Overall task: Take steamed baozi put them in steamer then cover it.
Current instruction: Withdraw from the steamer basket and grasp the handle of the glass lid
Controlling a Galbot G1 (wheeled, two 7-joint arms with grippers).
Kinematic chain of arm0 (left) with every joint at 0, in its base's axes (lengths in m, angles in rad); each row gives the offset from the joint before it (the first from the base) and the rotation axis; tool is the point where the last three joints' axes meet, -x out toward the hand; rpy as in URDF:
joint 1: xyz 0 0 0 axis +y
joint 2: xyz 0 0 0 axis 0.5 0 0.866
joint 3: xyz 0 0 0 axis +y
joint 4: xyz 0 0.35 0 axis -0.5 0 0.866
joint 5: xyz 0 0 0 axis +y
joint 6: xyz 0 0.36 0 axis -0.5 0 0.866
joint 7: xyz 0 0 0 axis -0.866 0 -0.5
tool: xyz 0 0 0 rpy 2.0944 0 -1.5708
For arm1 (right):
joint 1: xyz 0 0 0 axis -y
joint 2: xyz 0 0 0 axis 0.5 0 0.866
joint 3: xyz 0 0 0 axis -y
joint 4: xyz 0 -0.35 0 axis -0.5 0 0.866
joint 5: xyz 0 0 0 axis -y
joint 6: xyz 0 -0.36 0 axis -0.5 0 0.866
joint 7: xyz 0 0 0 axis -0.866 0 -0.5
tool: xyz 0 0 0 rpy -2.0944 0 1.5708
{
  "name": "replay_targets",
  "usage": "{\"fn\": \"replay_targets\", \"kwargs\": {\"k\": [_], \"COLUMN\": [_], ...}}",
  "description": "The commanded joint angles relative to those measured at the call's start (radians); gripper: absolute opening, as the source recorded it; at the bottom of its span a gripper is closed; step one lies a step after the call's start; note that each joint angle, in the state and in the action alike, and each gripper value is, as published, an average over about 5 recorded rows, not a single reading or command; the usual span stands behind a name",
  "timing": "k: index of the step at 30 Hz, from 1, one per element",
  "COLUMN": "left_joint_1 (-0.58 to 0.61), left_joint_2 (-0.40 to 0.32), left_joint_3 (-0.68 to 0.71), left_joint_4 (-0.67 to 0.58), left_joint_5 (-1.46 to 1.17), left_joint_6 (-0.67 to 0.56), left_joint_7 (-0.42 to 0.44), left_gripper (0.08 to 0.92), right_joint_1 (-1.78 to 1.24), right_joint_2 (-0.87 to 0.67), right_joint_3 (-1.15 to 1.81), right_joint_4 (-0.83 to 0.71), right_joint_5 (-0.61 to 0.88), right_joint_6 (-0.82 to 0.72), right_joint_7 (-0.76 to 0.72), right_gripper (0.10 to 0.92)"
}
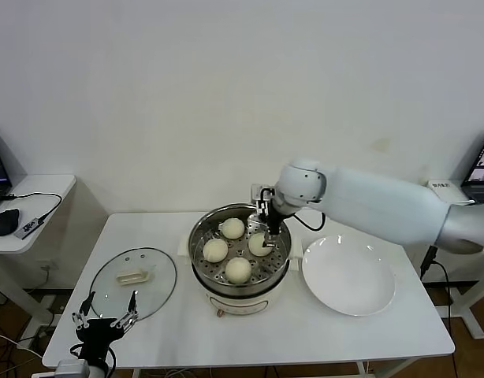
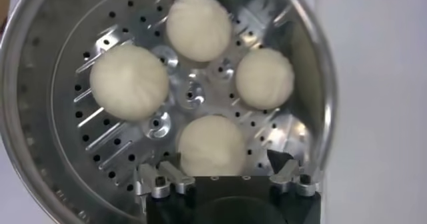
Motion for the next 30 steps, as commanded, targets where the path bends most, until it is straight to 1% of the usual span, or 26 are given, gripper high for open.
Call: {"fn": "replay_targets", "kwargs": {"k": [1,4,7,10,13,18,22,26,30], "left_joint_1": [-0.005,-0.011,-0.019,-0.025,-0.028,-0.038,-0.049,-0.053,-0.047], "left_joint_2": [0.001,-0.001,-0.003,-0.004,-0.006,-0.012,-0.015,-0.010,0.009], "left_joint_3": [0.003,0.005,0.007,0.010,0.013,0.017,0.015,0.013,0.007], "left_joint_4": [0.004,0.012,0.026,0.049,0.075,0.102,0.137,0.186,0.236], "left_joint_5": [0.000,0.000,0.001,0.004,0.008,0.023,0.086,0.231,0.507], "left_joint_6": [0.000,-0.007,-0.018,-0.038,-0.059,-0.075,-0.111,-0.150,-0.160], "left_joint_7": [0.000,-0.002,-0.007,-0.010,-0.012,-0.012,-0.014,-0.009,0.013], "left_gripper": [0.823,0.823,0.823,0.823,0.823,0.823,0.823,0.823,0.823], "right_joint_1": [-0.054,-0.180,-0.400,-0.690,-0.936,-1.288,-1.488,-1.633,-1.734], "right_joint_2": [-0.211,-0.305,-0.377,-0.409,-0.398,-0.284,-0.116,0.075,0.203], "right_joint_3": [0.129,0.231,0.403,0.643,0.852,1.219,1.484,1.705,1.862], "right_joint_4": [0.237,0.316,0.366,0.387,0.391,0.396,0.384,0.366,0.372], "right_joint_5": [0.125,0.176,0.150,0.061,-0.032,-0.155,-0.229,-0.274,-0.274], "right_joint_6": [0.026,0.096,0.204,0.326,0.444,0.644,0.788,0.837,0.833], "right_joint_7": [0.266,0.507,0.674,0.771,0.830,0.848,0.800,0.711,0.637], "right_gripper": [0.822,0.823,0.823,0.823,0.823,0.823,0.823,0.823,0.823]}}
